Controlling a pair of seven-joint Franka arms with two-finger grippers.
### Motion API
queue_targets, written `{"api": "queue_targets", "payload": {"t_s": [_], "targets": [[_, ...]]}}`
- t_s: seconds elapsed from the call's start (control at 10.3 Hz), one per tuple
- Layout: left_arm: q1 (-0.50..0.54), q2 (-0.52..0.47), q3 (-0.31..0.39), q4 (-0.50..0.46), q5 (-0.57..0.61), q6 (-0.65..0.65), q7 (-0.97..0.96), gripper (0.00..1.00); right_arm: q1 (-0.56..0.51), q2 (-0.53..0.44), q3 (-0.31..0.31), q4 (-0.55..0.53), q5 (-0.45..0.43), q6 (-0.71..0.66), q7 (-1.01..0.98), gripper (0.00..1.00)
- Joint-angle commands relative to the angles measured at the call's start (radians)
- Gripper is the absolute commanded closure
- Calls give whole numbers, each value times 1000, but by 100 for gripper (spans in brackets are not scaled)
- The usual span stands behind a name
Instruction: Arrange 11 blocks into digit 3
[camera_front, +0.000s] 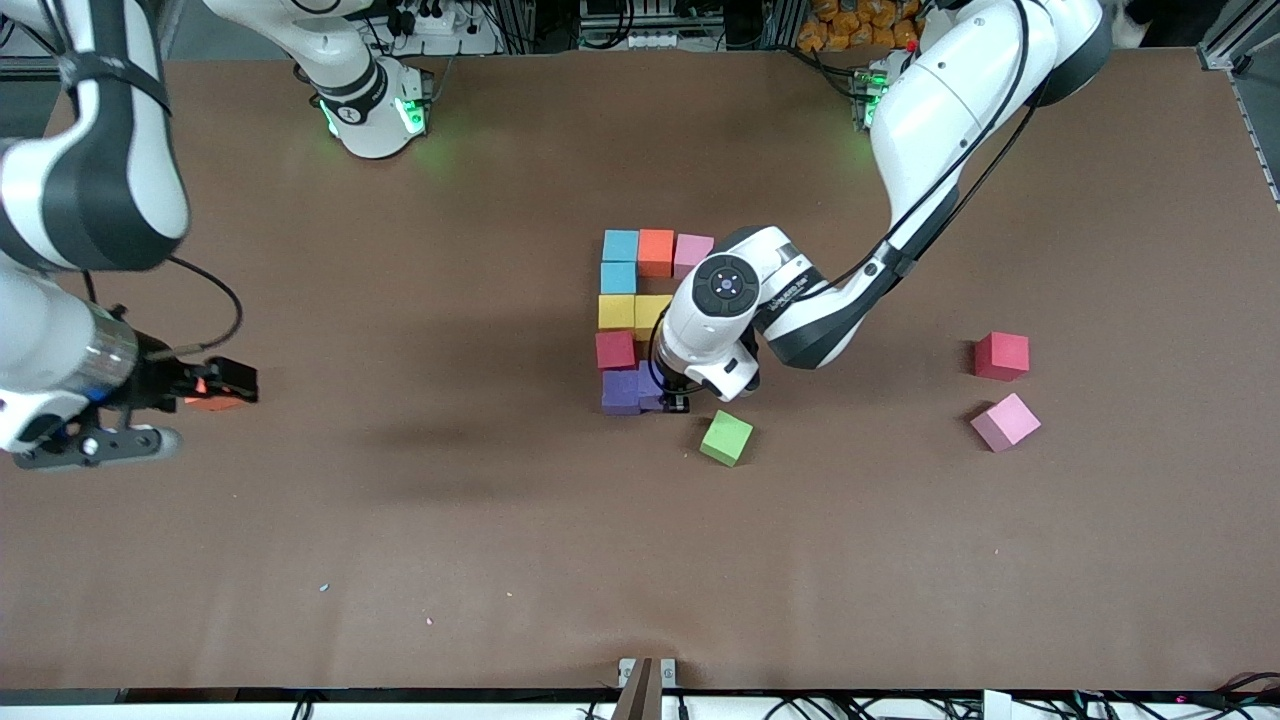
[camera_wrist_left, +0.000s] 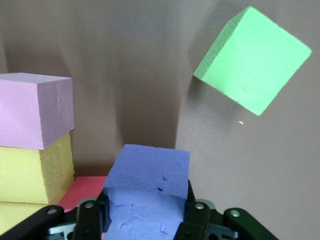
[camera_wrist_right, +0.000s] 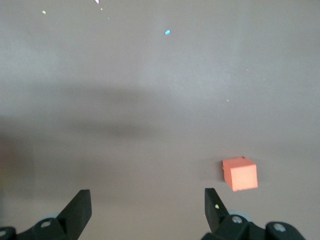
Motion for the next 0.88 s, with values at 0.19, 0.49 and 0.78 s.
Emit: {"api": "queue_targets", "payload": {"t_s": [0.19, 0.49, 0.78], "targets": [[-5, 25, 13, 12, -28, 10, -7, 97, -42, -207, 24, -190, 0, 16, -62, 0], [-7, 43, 13, 12, -30, 42, -17, 97, -52, -239, 19, -190, 11, -36, -108, 0], [-2, 51, 13, 12, -31, 65, -24, 97, -84, -285, 18, -187, 13, -39, -107, 0]]}}
